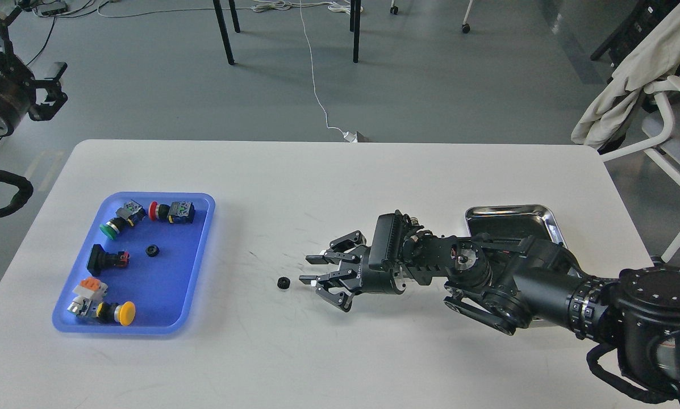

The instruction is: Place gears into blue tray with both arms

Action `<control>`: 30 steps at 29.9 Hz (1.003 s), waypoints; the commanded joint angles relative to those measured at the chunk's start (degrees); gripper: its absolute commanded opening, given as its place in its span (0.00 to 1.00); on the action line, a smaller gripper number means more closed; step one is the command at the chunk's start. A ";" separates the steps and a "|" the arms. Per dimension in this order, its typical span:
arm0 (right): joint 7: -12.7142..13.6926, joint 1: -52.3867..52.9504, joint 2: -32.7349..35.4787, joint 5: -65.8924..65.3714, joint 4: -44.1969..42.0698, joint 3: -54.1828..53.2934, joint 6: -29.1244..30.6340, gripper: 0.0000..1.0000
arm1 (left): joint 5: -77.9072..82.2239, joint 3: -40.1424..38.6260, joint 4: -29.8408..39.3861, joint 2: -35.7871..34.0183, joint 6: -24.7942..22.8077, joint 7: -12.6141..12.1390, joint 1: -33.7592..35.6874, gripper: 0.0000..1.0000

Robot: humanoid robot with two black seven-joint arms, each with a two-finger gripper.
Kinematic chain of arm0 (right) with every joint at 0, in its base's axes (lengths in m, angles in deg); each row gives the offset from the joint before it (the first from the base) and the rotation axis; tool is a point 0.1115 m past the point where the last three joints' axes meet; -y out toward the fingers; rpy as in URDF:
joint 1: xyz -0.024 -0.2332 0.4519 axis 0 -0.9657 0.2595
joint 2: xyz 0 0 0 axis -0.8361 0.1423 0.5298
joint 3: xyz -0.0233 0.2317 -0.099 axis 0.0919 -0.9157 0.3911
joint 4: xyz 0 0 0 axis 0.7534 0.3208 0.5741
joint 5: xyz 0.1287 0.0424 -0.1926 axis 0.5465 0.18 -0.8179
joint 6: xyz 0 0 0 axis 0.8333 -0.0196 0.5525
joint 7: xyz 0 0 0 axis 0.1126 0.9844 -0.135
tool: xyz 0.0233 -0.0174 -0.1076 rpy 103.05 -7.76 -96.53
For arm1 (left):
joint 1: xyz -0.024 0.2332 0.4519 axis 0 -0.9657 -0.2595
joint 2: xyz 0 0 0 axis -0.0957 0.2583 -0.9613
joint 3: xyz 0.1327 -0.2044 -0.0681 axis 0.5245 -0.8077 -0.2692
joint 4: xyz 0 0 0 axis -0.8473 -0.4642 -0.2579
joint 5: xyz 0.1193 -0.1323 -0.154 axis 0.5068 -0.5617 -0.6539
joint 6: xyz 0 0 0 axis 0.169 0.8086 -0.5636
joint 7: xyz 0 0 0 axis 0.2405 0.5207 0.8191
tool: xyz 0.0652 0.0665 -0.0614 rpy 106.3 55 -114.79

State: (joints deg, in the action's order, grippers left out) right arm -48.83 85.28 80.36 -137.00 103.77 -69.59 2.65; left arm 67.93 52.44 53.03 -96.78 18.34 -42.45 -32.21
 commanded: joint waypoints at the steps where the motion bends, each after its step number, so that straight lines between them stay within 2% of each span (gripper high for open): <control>1: -0.01 -0.15 0.00 1.08 -0.06 -0.36 0.03 0.49 | -0.01 0.00 0.02 0.08 0.05 0.01 -0.01 0.99; 3: -0.01 -0.07 0.00 2.04 -0.14 -0.97 0.03 0.53 | -0.01 0.00 0.02 0.08 0.05 0.01 -0.01 0.99; 6: -0.01 -0.07 0.00 3.89 -1.02 -3.26 0.03 0.55 | 0.07 0.09 0.02 0.08 0.14 0.01 -0.27 0.99; 12: -0.01 0.99 0.00 12.05 -1.81 -13.97 0.47 0.68 | 0.95 1.67 -0.07 0.17 -0.82 -0.25 -0.62 0.99; 24: -0.01 11.97 0.00 50.62 -1.55 -17.06 1.35 0.84 | 5.16 3.61 0.02 -0.45 -1.40 0.01 -0.45 0.99; 28: -0.01 13.38 3.94 61.35 -1.11 -16.62 1.35 0.92 | 10.52 4.13 0.02 -0.44 -1.40 0.10 -0.53 0.99; 30: -0.01 13.38 6.40 64.44 -0.76 -16.54 1.35 0.92 | 11.85 4.83 0.63 -0.79 -1.40 0.27 -0.45 0.98</control>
State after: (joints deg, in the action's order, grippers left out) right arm -48.85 98.37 83.51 -77.89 102.53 -86.23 3.99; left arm 77.51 56.47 53.15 -97.27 16.92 -42.40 -32.66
